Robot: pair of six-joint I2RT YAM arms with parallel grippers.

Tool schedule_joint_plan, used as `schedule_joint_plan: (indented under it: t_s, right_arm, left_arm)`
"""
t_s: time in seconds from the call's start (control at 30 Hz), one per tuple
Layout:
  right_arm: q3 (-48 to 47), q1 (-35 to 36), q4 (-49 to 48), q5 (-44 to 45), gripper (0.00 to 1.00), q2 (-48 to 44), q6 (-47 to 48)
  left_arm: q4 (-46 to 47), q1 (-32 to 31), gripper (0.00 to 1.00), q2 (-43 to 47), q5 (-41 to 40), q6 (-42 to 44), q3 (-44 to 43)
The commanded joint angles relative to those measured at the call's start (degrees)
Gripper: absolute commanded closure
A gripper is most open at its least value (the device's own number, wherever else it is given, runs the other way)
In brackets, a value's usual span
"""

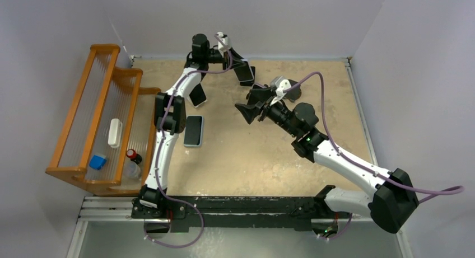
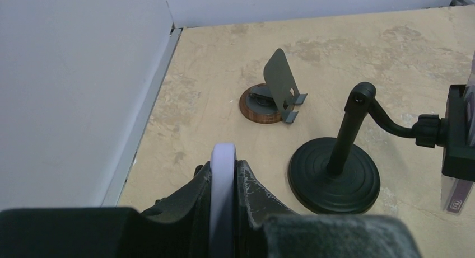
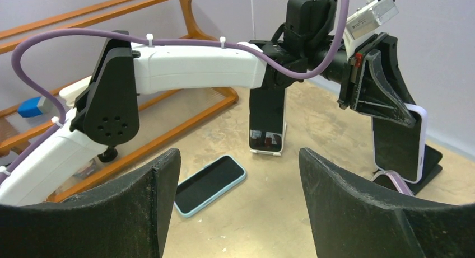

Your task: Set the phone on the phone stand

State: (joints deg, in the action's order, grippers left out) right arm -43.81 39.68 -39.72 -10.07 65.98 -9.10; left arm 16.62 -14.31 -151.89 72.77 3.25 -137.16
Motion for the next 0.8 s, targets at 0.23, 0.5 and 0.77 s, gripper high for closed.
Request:
schedule_joint_plan:
  t_s: [0.23,0.5,0.77]
  right_arm:
    - [-1.6,-3.1,-4.1,-5.0,0.22,0.4,-2.6]
    - [-0.6,-4.6,-4.7,-6.8,0.22,0.1,-3.7]
    - [0.2,-5.3,-4.4,-7.5,0.22,-1.2,-4.1]
  left_arm:
    - [-0.2,-0.8,1.0,-1.6,5.5,1.6,-2.5]
    - [-7.6,-1.1,1.0,-0.2,9.9,4.1,-1.9]
    - [-13.6,-1.1,1.0,3.2,14.3,4.6,-1.8]
